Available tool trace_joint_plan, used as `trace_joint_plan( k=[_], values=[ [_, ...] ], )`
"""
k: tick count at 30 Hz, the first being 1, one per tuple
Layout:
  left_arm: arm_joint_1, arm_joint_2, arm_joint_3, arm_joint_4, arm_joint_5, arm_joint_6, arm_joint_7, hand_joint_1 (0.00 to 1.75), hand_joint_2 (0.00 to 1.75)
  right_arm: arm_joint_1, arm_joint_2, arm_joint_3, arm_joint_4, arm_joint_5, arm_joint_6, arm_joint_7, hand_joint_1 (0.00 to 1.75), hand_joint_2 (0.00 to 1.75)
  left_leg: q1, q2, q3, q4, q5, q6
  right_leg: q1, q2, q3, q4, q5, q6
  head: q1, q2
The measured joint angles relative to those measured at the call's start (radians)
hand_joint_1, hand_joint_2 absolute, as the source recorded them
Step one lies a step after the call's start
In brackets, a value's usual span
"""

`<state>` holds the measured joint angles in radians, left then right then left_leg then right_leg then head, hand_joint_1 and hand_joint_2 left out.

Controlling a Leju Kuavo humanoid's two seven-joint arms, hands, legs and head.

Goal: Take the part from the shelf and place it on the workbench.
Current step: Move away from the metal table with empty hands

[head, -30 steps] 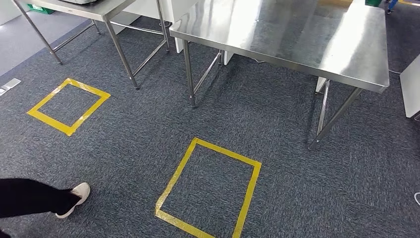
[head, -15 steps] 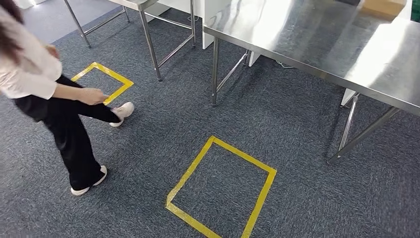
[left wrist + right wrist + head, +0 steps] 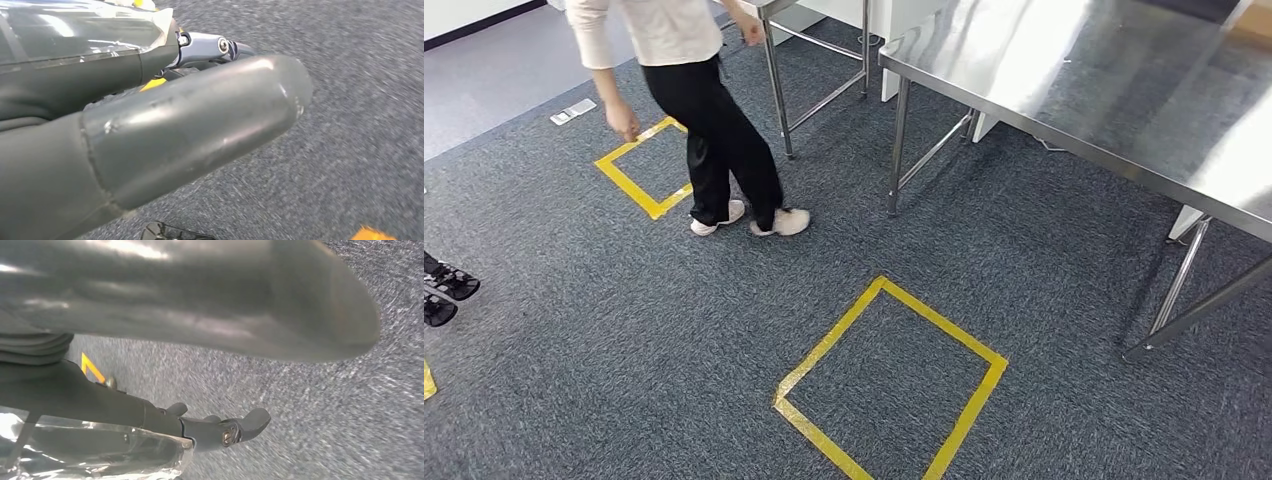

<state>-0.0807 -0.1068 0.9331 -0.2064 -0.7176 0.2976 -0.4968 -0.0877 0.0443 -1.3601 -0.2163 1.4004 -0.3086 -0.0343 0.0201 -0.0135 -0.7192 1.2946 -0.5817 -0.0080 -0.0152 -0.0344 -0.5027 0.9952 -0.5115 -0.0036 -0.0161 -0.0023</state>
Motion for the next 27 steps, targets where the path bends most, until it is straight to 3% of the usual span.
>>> trace_joint_plan(
  k=[1, 3, 5, 6, 8, 10, 11, 13, 15, 16, 17, 19, 20, 22, 24, 25, 27],
  values=[
    [0.001, 0.000, 0.000, 0.000, 0.000, 0.001, 0.000, 0.00, 0.00, -0.001, 0.000, 0.001, 0.000, 0.001, 0.000, 0.000, 0.00, 0.00, 0.000, 0.003, 0.011, -0.016, 0.017, 0.001, 0.002, -0.010, 0.000, 0.000, -0.001, -0.001, 0.000, 0.000],
    [0.001, 0.001, 0.001, 0.000, 0.001, 0.004, 0.000, 0.00, 0.00, -0.003, 0.001, 0.006, 0.000, 0.003, 0.000, 0.000, 0.00, 0.00, -0.001, 0.026, 0.082, -0.140, 0.075, 0.008, 0.004, -0.027, 0.003, 0.000, -0.003, -0.001, 0.000, 0.000],
    [-0.002, 0.002, 0.002, 0.000, 0.001, 0.006, 0.000, 0.00, 0.00, -0.006, 0.001, 0.010, 0.000, 0.004, 0.000, 0.000, 0.00, 0.00, -0.007, 0.055, 0.140, -0.249, 0.107, 0.016, 0.011, -0.039, 0.005, 0.001, -0.007, 0.003, 0.001, 0.000],
    [-0.002, 0.002, 0.002, 0.000, 0.001, 0.006, 0.000, 0.00, 0.00, -0.007, 0.001, 0.012, 0.000, 0.004, 0.000, 0.000, 0.00, 0.00, -0.010, 0.061, 0.150, -0.271, 0.109, 0.020, 0.015, -0.045, 0.006, 0.001, -0.009, 0.006, 0.002, 0.000],
    [-0.002, 0.002, 0.005, 0.000, 0.002, 0.007, 0.002, 0.00, 0.00, -0.009, 0.001, 0.014, 0.000, 0.007, 0.000, -0.001, 0.00, 0.00, -0.015, 0.046, 0.148, -0.278, 0.113, 0.030, 0.018, -0.056, 0.008, 0.000, -0.009, 0.014, 0.003, 0.000],
    [-0.002, 0.000, 0.007, 0.000, 0.004, 0.010, 0.003, 0.00, 0.00, -0.011, 0.000, 0.017, 0.000, 0.011, 0.000, -0.004, 0.00, 0.00, -0.013, 0.032, 0.150, -0.290, 0.123, 0.044, 0.016, -0.036, -0.003, 0.023, -0.026, 0.020, 0.004, 0.000],
    [-0.002, -0.001, 0.009, 0.000, 0.005, 0.012, 0.004, 0.00, 0.00, -0.010, 0.000, 0.019, 0.000, 0.013, 0.001, -0.004, 0.00, 0.00, -0.011, 0.025, 0.151, -0.296, 0.128, 0.051, 0.015, -0.016, -0.021, 0.061, -0.048, 0.020, 0.005, 0.000],
    [-0.003, -0.002, 0.012, 0.000, 0.006, 0.016, 0.005, 0.00, 0.00, -0.007, 0.000, 0.020, 0.000, 0.015, 0.003, -0.005, 0.00, 0.00, -0.010, 0.008, 0.147, -0.298, 0.132, 0.058, 0.009, 0.018, -0.082, 0.189, -0.107, 0.013, 0.007, 0.000],
    [-0.002, -0.003, 0.015, 0.000, 0.006, 0.018, 0.006, 0.00, 0.00, -0.004, -0.003, 0.021, 0.000, 0.016, 0.005, -0.004, 0.00, 0.00, -0.010, -0.012, 0.144, -0.297, 0.133, 0.057, 0.005, 0.026, -0.127, 0.283, -0.136, 0.019, 0.008, 0.000],
    [-0.001, -0.004, 0.016, 0.000, 0.006, 0.019, 0.006, 0.00, 0.00, -0.003, -0.004, 0.021, 0.000, 0.015, 0.006, -0.003, 0.00, 0.00, -0.009, -0.022, 0.143, -0.297, 0.134, 0.057, 0.003, 0.028, -0.124, 0.277, -0.126, 0.027, 0.008, 0.000],
    [0.000, -0.006, 0.016, 0.000, 0.006, 0.019, 0.006, 0.00, 0.00, -0.003, -0.005, 0.021, 0.000, 0.015, 0.006, -0.003, 0.00, 0.00, -0.009, -0.033, 0.144, -0.296, 0.135, 0.055, -0.001, 0.031, -0.101, 0.230, -0.100, 0.038, 0.008, 0.000],
    [0.000, -0.009, 0.016, 0.000, 0.005, 0.019, 0.007, 0.00, 0.00, -0.004, -0.007, 0.021, 0.000, 0.014, 0.006, -0.002, 0.00, 0.00, -0.008, -0.053, 0.143, -0.291, 0.134, 0.047, -0.010, 0.056, -0.039, 0.093, -0.041, 0.056, 0.009, 0.000],
    [0.000, -0.009, 0.016, 0.000, 0.005, 0.019, 0.008, 0.00, 0.00, -0.004, -0.007, 0.022, 0.001, 0.014, 0.006, -0.002, 0.00, 0.00, -0.010, -0.061, 0.141, -0.287, 0.134, 0.042, -0.012, 0.067, -0.019, 0.043, -0.022, 0.058, 0.009, 0.000],
    [0.000, -0.009, 0.016, 0.000, 0.005, 0.020, 0.010, 0.00, 0.00, -0.004, -0.007, 0.022, 0.001, 0.014, 0.006, -0.002, 0.00, 0.00, -0.012, -0.074, 0.135, -0.284, 0.135, 0.029, -0.009, 0.075, -0.008, 0.013, -0.013, 0.049, 0.008, 0.000],
    [0.002, -0.009, 0.017, 0.000, 0.005, 0.021, 0.011, 0.00, 0.00, -0.005, -0.007, 0.023, 0.000, 0.014, 0.008, -0.004, 0.00, 0.00, -0.010, -0.074, 0.130, -0.282, 0.135, 0.020, -0.011, 0.060, -0.005, 0.011, -0.007, 0.036, 0.006, 0.000],
    [0.003, -0.010, 0.017, 0.001, 0.005, 0.021, 0.012, 0.00, 0.00, -0.006, -0.007, 0.024, 0.000, 0.014, 0.010, -0.005, 0.00, 0.00, -0.009, -0.060, 0.122, -0.267, 0.125, 0.015, -0.013, 0.052, -0.003, 0.010, -0.005, 0.029, 0.005, 0.000],
    [0.001, -0.011, 0.017, 0.001, 0.005, 0.021, 0.012, 0.00, 0.00, -0.005, -0.007, 0.026, 0.000, 0.015, 0.016, -0.008, 0.00, 0.00, -0.009, -0.020, 0.082, -0.176, 0.070, 0.010, -0.013, 0.033, -0.002, 0.008, -0.003, 0.014, 0.002, 0.000]
  ],
)
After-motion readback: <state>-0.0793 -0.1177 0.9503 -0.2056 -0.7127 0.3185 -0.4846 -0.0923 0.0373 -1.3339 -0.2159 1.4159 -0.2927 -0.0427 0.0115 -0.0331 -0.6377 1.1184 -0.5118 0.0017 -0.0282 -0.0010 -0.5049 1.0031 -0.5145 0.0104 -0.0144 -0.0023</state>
